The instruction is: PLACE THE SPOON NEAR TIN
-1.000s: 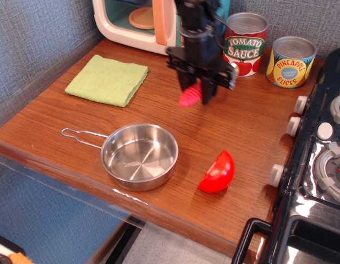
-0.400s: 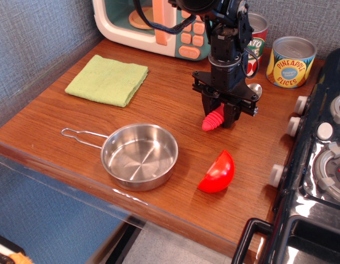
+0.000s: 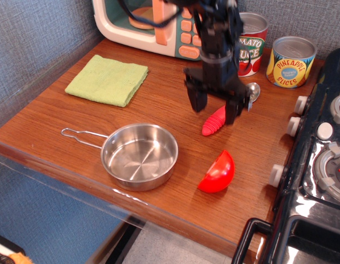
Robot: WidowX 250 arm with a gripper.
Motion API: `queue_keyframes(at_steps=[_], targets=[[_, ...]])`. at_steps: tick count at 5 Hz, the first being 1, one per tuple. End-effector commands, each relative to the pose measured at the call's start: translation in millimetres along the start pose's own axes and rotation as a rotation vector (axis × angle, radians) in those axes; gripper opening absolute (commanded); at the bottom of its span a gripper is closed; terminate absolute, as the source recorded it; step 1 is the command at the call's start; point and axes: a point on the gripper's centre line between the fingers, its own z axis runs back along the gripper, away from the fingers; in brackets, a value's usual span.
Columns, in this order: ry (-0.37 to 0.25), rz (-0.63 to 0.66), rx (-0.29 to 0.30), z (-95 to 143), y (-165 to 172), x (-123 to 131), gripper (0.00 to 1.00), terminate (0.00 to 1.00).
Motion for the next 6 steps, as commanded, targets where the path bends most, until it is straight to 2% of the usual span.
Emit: queue_keyframes(at_steps=[1, 2, 3, 6], targets=[[-0.125, 0.031, -0.002, 88, 28, -6, 1.00, 0.00], [-0.079, 0.067, -0.028, 87, 39, -14, 1.00, 0.00], [-0.033, 0.068, -0.017, 85, 45, -21, 1.00, 0.00], [-0.033, 0.068, -0.017, 85, 45, -21, 1.00, 0.00]])
